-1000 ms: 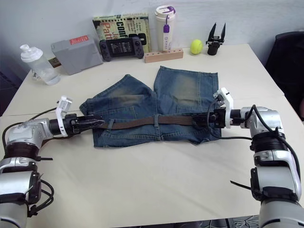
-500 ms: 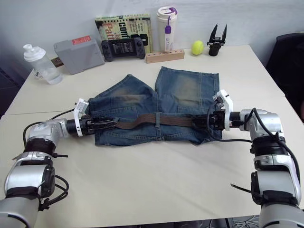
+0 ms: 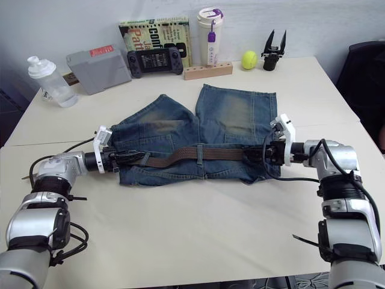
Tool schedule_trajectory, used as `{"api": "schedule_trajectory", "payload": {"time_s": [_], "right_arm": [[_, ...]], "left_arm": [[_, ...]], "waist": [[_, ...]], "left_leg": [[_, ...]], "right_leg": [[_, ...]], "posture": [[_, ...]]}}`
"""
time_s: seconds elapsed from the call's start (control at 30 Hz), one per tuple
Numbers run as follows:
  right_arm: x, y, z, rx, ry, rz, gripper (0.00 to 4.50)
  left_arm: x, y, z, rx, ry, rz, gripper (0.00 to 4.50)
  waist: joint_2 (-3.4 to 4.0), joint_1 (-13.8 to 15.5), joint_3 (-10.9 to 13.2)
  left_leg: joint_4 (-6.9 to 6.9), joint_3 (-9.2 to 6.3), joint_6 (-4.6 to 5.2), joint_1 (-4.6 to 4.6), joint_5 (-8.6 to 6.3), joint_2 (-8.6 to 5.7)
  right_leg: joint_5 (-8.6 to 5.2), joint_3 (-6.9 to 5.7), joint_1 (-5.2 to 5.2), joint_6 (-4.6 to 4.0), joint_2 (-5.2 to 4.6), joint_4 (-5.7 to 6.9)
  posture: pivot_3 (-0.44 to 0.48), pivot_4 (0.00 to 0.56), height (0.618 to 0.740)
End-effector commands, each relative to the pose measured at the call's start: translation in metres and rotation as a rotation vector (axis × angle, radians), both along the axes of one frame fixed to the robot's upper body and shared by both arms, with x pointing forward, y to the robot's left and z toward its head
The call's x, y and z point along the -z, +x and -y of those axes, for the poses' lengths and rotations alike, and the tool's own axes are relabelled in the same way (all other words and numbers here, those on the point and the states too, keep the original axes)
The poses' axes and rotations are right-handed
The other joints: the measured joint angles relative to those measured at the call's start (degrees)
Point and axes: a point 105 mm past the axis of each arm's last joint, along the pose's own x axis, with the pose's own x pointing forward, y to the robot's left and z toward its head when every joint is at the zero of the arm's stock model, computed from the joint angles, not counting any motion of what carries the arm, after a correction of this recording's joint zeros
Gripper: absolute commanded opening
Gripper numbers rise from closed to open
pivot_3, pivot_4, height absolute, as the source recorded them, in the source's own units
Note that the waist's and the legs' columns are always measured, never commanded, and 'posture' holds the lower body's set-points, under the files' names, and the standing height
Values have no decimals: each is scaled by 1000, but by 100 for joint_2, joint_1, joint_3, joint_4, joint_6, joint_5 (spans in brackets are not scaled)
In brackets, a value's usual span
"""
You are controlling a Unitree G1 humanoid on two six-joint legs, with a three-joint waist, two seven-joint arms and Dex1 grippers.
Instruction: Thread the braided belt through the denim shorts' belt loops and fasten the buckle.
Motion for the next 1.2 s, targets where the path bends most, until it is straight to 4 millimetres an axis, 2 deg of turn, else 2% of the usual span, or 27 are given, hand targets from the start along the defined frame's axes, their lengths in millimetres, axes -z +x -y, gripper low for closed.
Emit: {"api": "schedule_trajectory", "payload": {"time_s": [0.03, 0.27, 0.43, 0.57, 0.63, 0.7, 0.77, 0.83, 1.0, 1.1, 1.2], "right_arm": [[-13, -1, 2, 3, 0, 92, 110], [-21, -4, 4, 28, 3, 166, 110], [-24, -11, 1, 14, -15, 266, 110], [-43, -43, -10, -85, 40, 472, 110], [-33, -71, -15, -192, -60, 566, 110], [-20, -93, -17, -271, -168, 624, 110], [-8, -107, -14, -299, -235, 638, 110], [4, -117, -8, -321, -317, 642, 110], [39, -126, 13, -361, -562, 603, 110], [50, -124, 22, -368, -626, 598, 110], [64, -131, 31, -461, -722, 576, 110]], "left_arm": [[-12, -4, -2, 23, 9, 62, 0], [-38, -11, -7, 3, -51, 173, 0], [-48, -25, -10, -10, -33, 292, 0], [-46, -48, -12, -20, 122, 508, 0], [-39, -63, -13, -4, 333, 746, 0], [-36, -82, -12, 29, 466, 942, 0], [-28, -98, -14, 56, 570, 1086, 0], [-9, -116, -20, 112, 676, 1165, 0], [40, -156, -39, 229, 799, 1161, 0], [55, -167, -49, 257, 826, 1132, 0], [70, -179, -58, 299, 848, 1073, 0]], "waist": [[0, 1, 0], [-1, 0, 0], [-1, -2, 1], [-1, -1, 1], [-1, 7, 0], [-1, 24, 0], [-3, 44, -1], [-6, 67, -3], [-25, 156, -16], [-37, 168, -23], [-11, 157, -40]], "left_leg": [[0, 0, 0, -1, 0, 0], [0, 0, 2, -2, -1, 0], [-1, -1, 3, -2, -2, 1], [-9, 0, 4, -2, -4, 5], [-12, 1, 4, -3, -7, 9], [-11, 4, 4, 0, -10, 11], [-10, 13, 6, 1, -11, 8], [-10, 19, 10, 8, -13, 9], [-9, 39, 37, 25, -27, 10], [-10, 34, 58, 41, -39, 13], [-23, 31, 81, 109, -59, 24]], "right_leg": [[0, 0, 0, 0, 0, 0], [1, 2, -1, 2, -1, -1], [1, 3, -1, 2, -1, -4], [1, 4, -1, 2, -1, -14], [1, 4, -1, 2, 1, -18], [1, 3, 0, 1, 2, -23], [2, 5, 6, 4, 0, -34], [3, 8, 11, 5, 1, -37], [21, 21, 30, 8, 3, -58], [23, 15, 55, 5, 6, -64], [22, 8, 142, 4, 12, -94]], "posture": [[0, 150, 712], [0, 150, 712], [0, 150, 712], [0, 150, 712], [0, 150, 712], [0, 150, 712], [0, 150, 712], [0, 150, 712], [0, 150, 712], [0, 150, 712], [0, 150, 712]]}}
